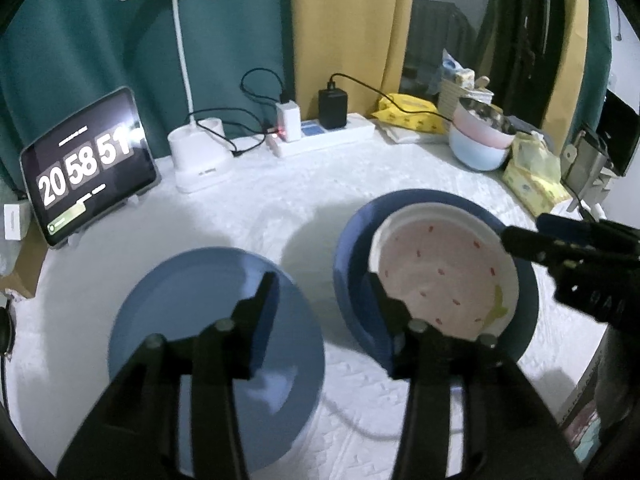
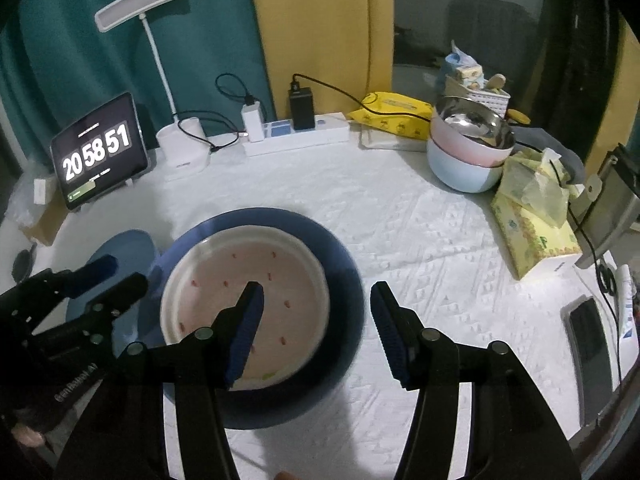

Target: Organize plates and bowls

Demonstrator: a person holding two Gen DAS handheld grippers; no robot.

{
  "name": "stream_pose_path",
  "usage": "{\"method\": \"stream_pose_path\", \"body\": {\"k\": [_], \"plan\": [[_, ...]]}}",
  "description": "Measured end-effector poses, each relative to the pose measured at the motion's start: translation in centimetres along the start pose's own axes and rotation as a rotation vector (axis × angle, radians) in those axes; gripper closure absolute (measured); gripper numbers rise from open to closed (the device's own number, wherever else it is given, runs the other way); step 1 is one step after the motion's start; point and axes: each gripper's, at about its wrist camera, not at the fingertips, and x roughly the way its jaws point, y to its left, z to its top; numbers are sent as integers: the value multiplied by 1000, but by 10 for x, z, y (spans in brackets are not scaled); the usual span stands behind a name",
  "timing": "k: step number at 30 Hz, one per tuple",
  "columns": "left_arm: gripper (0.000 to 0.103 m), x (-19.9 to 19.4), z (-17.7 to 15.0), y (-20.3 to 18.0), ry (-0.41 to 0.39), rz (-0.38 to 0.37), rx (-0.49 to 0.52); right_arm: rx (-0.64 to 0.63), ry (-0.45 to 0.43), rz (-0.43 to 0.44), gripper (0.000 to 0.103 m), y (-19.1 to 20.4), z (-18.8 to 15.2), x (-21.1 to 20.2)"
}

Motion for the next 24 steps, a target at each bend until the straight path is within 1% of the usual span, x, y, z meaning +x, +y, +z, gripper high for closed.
{"method": "stream_pose_path", "body": {"k": [6,14,18,24], "plan": [[57,6,1,2,0,5,-5,22,-12,-13,44,-19,-1,-2],[57,18,0,3,25,5,-6,43,-25,19,44,-42,-7,1],[57,21,0,-1,29,1,7,55,-13,30,44,-49,-10,9],[57,30,-2,-4,52,18,17,54,7,50,44,-49,-12,19]]}}
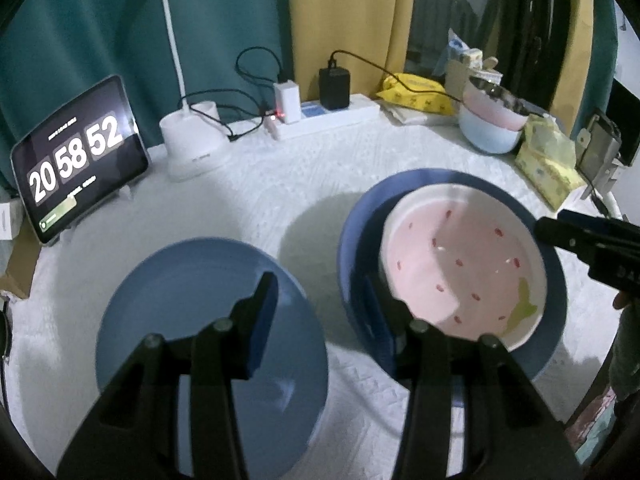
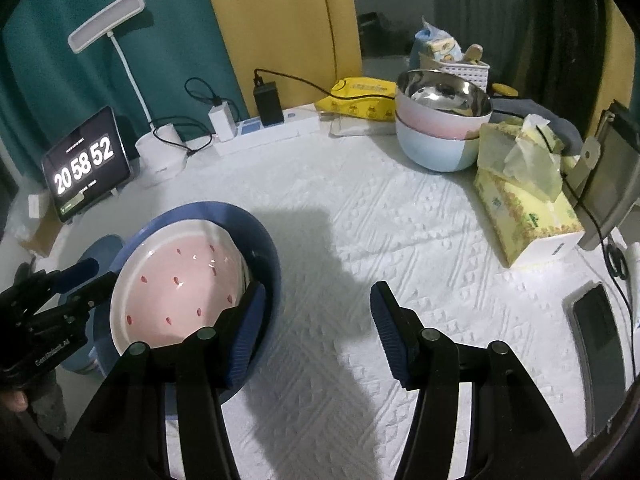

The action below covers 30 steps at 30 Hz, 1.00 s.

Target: Organize plates and bowls

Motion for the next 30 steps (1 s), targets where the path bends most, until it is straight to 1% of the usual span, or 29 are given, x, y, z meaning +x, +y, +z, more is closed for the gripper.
{"method": "stream_pose_path", "body": {"k": [4,7,11,14,19,21,25,30], "plan": [[57,4,-2,-3,1,20,17,3,14,1,44,-1,-1,8],[57,5,-2,-3,-3,21,22,10,24,9,44,-4,-2,13],[57,6,-4,-4,-27,39,38,7,45,10,44,-2,-4,21],[57,6,-5,-2,-44,36,22,25,41,7,44,-4,-5,22],[57,4,-9,-3,-82,62,-1,11,17,-49,44,2,-7,24],[57,5,-9,-1,-84,56,-17,25,15,-43,44,0,-7,25],[57,6,-10,-3,-93,63,-11,67,13,-17,44,-5,-8,26],[57,6,-10,-2,-92,57,-25,76,4,-12,44,-4,-9,26]]}}
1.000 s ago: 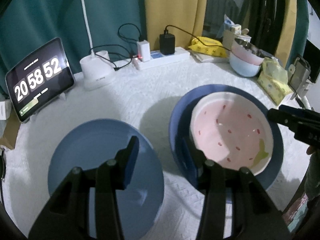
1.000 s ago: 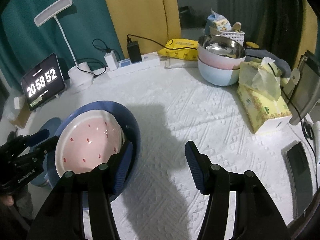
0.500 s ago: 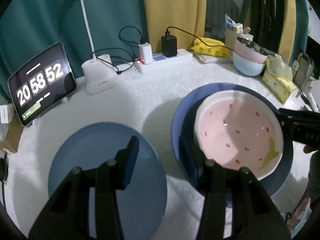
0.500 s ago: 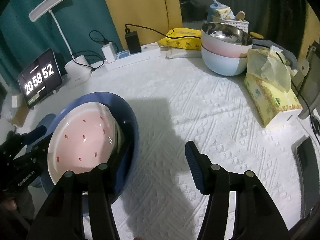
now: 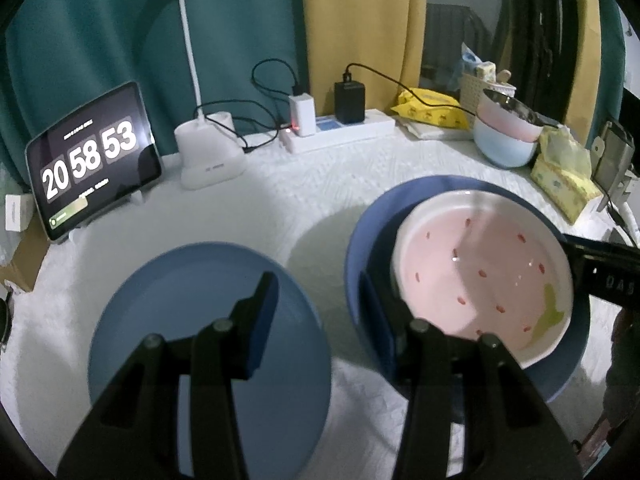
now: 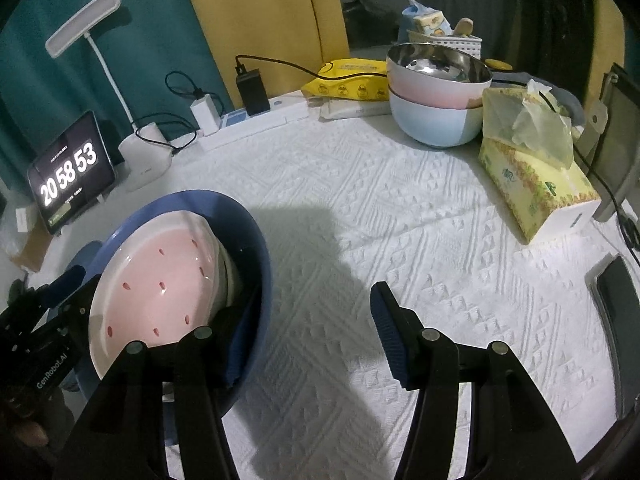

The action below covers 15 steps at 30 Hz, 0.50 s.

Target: Organize plates and bowls

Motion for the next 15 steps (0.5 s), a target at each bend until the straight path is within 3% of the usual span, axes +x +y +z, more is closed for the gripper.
{"method": "stream_pose_path", "body": {"k": [7,11,15], "plan": [[57,3,1,4,11,-18,-21,19,-5,20,45,-1,0,1],[58,4,1,6,16,-29,-36,11,-10,55,62,3,-2,-1],[67,3,1,3,10,-39,-30,-17,-23,46,74,11,-3,-3]]}}
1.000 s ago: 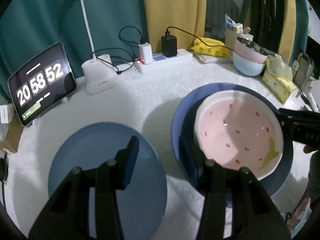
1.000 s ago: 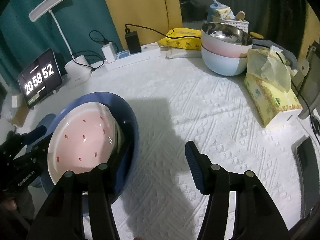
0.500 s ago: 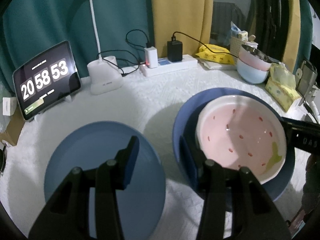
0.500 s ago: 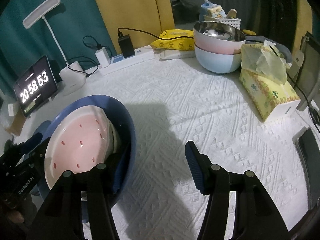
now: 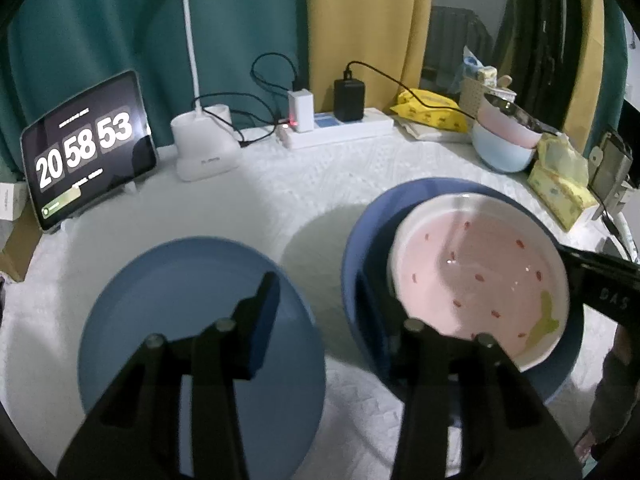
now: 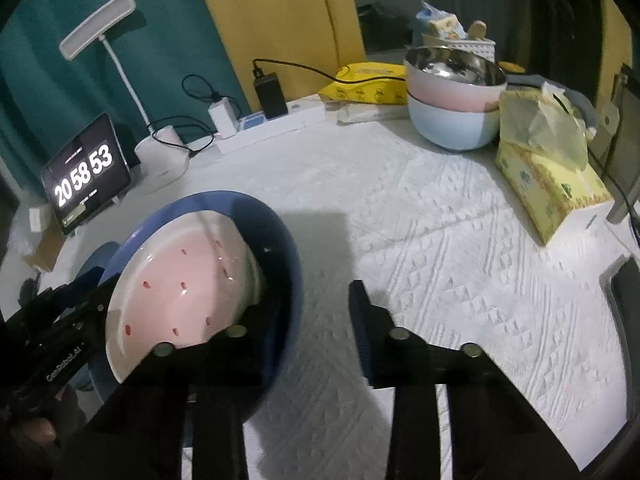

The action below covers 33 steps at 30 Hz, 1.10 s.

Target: Organize plates and bowls

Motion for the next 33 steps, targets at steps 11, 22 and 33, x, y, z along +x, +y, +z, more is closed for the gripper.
{"method": "stream_pose_path", "body": {"k": [11,22,33], "plan": [[94,-4,2,-11,-18,-48,42,-7,-11,19,92,9,0,-1],[94,-9,1,-6,-10,-94,3,21,-10,38,93,13,-2,-10],[94,-22,4,4,-38,-121,-11,36,-30,52,93,18,0,-25]]}}
